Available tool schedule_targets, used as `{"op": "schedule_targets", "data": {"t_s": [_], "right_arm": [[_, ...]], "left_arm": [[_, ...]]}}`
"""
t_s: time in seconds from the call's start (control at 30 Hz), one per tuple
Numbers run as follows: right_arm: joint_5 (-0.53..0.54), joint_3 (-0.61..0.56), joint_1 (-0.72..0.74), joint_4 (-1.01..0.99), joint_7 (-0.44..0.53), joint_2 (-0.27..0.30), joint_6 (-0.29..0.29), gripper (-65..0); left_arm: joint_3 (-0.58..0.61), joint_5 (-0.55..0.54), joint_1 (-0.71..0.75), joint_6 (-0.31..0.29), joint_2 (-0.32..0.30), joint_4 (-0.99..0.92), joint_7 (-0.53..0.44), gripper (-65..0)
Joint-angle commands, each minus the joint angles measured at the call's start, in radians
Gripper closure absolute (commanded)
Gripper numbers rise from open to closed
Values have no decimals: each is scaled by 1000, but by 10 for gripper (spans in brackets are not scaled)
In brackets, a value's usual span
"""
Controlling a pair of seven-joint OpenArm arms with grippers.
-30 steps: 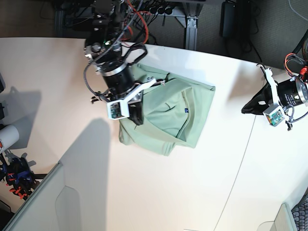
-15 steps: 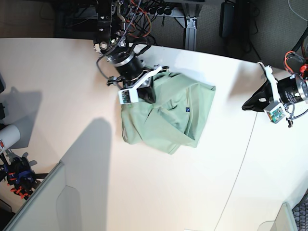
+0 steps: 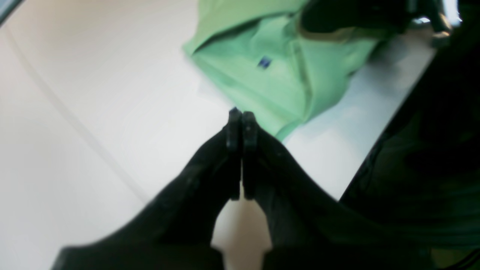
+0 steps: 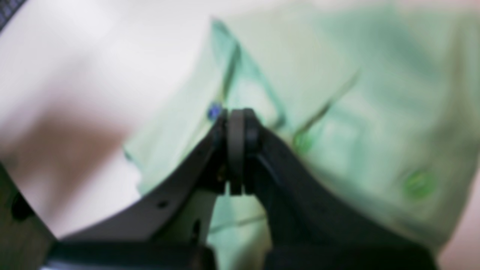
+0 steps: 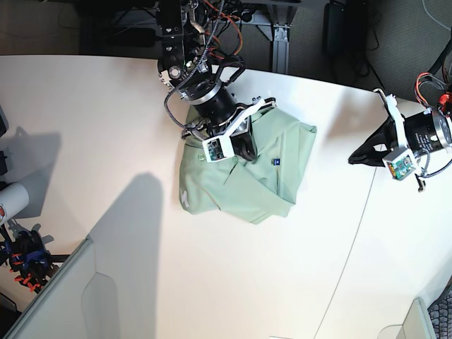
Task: Fold the T-shirt properly
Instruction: 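Grasp opposite sides of the folded shirt with both grippers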
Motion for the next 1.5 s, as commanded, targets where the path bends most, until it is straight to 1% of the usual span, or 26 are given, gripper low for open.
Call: {"op": "schedule_targets", "data": {"t_s": [0.0, 0.07, 0.13, 0.23, 0.3, 0.37, 0.43, 0.57, 0.67, 0.7, 0.8, 0.87, 0.9, 1.0, 1.13, 1.2, 1.33, 1.47], "right_arm": [[11, 12, 14, 50, 31, -2, 4, 0], [5, 45, 35, 87, 31, -2, 4, 0], [-21, 98, 81, 84, 31, -2, -2, 0], [-19, 203, 171, 42, 33, 7, -8, 0], [6, 262, 242, -27, 43, 31, -8, 0], [23, 301, 317, -132, 53, 55, -7, 0], [22, 310, 391, -257, 62, 85, -6, 0], [10, 284, 525, -508, 79, 136, -5, 0], [-2, 234, 586, -619, 79, 159, 21, 0], [-6, 209, 595, -636, 79, 165, 29, 0], [-36, 132, 599, -648, 75, 177, 29, 0], [-51, 84, 590, -647, 74, 187, 29, 0], [-61, 64, 586, -647, 71, 193, 28, 0], [-68, 14, 568, -632, 67, 218, 28, 0], [-63, -7, 504, -562, 37, 255, 27, 0], [-38, -6, 463, -513, 18, 268, 27, 0], [38, -6, 364, -409, -16, 275, 27, 0], [43, -6, 262, -317, -15, 274, 27, 0]], "left_arm": [[17, -9, -8, -10, -13, 35, -24, 0], [79, 40, -17, -10, -6, 48, -31, 0], [155, 140, -33, -6, 18, 39, -34, 0], [267, 253, -64, 76, 71, 8, -63, 0], [328, 326, -87, 121, 117, -24, -66, 0], [372, 375, -107, 155, 159, -71, -68, 0], [397, 389, -124, 174, 198, -126, -73, 0], [410, 403, -143, 176, 274, -231, -97, 0], [410, 414, -143, 176, 309, -275, -105, 0], [410, 415, -143, 177, 309, -285, -106, 0], [406, 437, -143, 181, 302, -299, -109, 0], [399, 466, -143, 200, 292, -300, -109, 0], [396, 467, -144, 211, 281, -300, -110, 0], [393, 467, -149, 214, 241, -300, -115, 0], [393, 471, -161, 214, 188, -301, -139, 0], [393, 476, -187, 214, 169, -306, -147, 0], [394, 475, -270, 217, 155, -362, -159, 0], [427, 475, -365, 217, 156, -475, -219, 0]]}}
